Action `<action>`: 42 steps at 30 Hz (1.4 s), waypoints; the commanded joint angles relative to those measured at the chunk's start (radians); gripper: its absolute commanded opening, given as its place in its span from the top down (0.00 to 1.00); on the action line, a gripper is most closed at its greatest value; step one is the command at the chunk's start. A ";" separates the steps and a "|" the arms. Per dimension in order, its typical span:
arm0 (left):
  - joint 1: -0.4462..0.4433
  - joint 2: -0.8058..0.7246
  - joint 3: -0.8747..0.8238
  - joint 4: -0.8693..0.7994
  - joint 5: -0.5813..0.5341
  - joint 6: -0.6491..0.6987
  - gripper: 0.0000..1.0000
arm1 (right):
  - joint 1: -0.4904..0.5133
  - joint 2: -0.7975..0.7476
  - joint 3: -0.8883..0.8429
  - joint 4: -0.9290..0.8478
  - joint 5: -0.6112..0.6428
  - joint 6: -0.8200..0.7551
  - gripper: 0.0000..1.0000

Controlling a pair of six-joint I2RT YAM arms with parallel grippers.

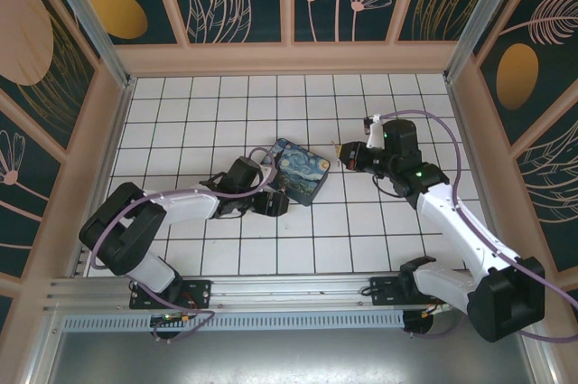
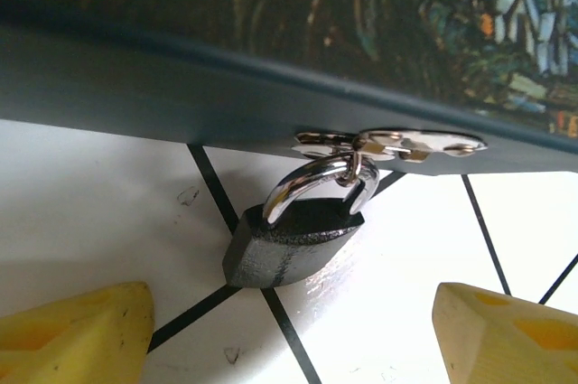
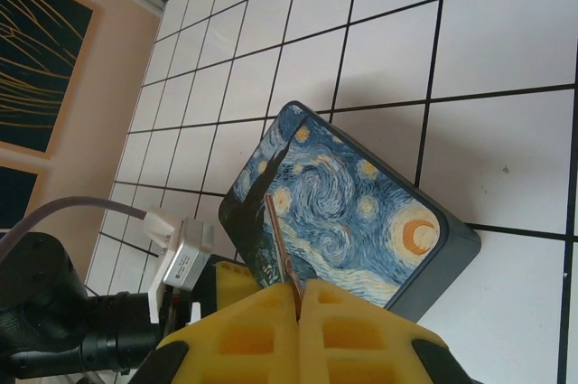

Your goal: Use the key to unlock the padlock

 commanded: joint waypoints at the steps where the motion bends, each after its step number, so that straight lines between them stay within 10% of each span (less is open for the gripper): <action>1: 0.007 0.055 0.022 0.081 0.064 0.085 0.19 | 0.014 -0.003 0.007 0.019 0.027 0.013 1.00; 24: 0.021 0.221 0.087 0.335 0.300 0.212 0.21 | 0.076 -0.001 0.001 0.024 0.091 0.033 1.00; 42: 0.021 0.146 0.011 0.446 0.388 0.115 0.44 | 0.095 -0.005 -0.013 0.010 0.118 0.036 1.00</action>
